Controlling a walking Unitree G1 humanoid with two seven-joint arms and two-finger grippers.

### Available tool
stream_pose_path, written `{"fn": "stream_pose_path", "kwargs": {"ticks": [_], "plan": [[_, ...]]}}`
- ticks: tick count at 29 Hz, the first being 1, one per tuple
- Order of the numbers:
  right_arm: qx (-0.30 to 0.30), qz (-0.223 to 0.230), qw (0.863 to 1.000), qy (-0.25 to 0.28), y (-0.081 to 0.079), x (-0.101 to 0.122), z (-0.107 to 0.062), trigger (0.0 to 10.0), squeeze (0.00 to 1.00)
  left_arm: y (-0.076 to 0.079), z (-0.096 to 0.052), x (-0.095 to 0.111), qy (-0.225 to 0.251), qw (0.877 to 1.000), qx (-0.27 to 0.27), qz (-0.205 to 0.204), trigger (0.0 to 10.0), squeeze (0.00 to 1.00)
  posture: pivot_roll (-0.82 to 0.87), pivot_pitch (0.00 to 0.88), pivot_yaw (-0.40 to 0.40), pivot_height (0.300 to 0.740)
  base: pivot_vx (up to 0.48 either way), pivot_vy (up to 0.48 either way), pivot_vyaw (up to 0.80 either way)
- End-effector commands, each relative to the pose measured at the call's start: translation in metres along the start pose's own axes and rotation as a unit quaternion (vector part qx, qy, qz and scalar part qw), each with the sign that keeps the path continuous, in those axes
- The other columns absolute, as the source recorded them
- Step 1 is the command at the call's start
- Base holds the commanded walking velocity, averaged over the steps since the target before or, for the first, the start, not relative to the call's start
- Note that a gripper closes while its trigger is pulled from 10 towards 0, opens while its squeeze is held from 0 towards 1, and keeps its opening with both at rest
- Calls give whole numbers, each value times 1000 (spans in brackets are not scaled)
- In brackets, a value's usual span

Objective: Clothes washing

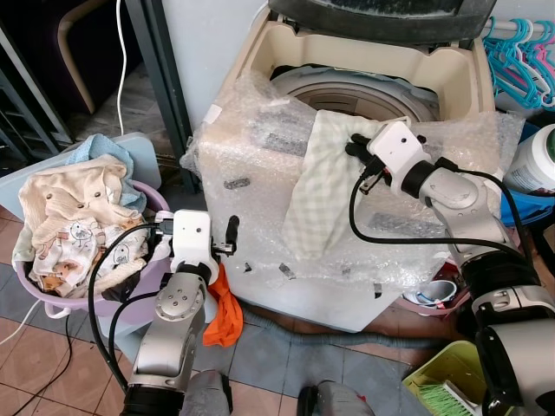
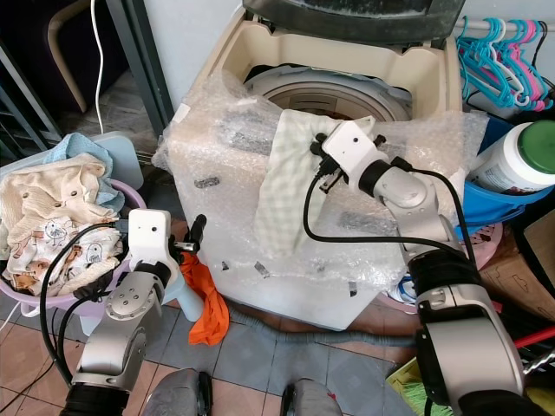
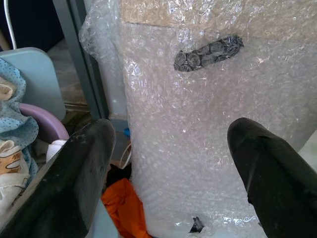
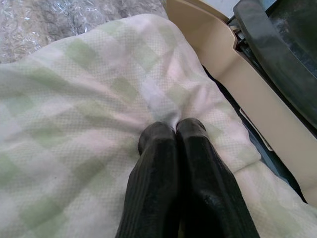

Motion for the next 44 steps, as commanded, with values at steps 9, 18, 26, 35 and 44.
{"fn": "stream_pose_path", "kwargs": {"ticks": [9, 18, 26, 35, 44], "plan": [[-102, -79, 992, -4, 79, 53, 11, 0, 0, -1, 2, -2, -3, 1000, 2, 4, 10000, 0, -19, 69, -19, 740, 0, 0, 0], [-305, -80, 945, 87, 155, 133, -12, 10000, 0, -2, 3, -1, -1, 1000, 11, 4, 10000, 0, -12, 67, -27, 740, 0, 0, 0], [-185, -49, 980, 57, 110, 81, 6, 10000, 1000, -2, 3, -1, -2, 1000, 10, 4, 10000, 0, -15, 72, -17, 740, 0, 0, 0], [-92, -15, 993, 74, 71, 56, 11, 10000, 1000, 0, 9, 8, 7, 1000, -2, 8, 10000, 0, -41, 109, 25, 740, 0, 0, 0], [-124, 79, 979, 144, 24, 37, -10, 10000, 1000, -5, 1, 1, 0, 1000, 9, 8, 10000, 0, -24, 76, 3, 740, 0, 0, 0]]}}
Point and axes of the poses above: a point about 5 cm out from each wrist's last joint towards the gripper, its own z axis pointing out of the wrist towards the gripper, its own x axis along the axis of the wrist's last joint, y = z × x, the point moved 1 cm from there along z, pointing out of the wrist towards the gripper, and after that the axes turned 3 degrees about z, right-handed, at the moved point
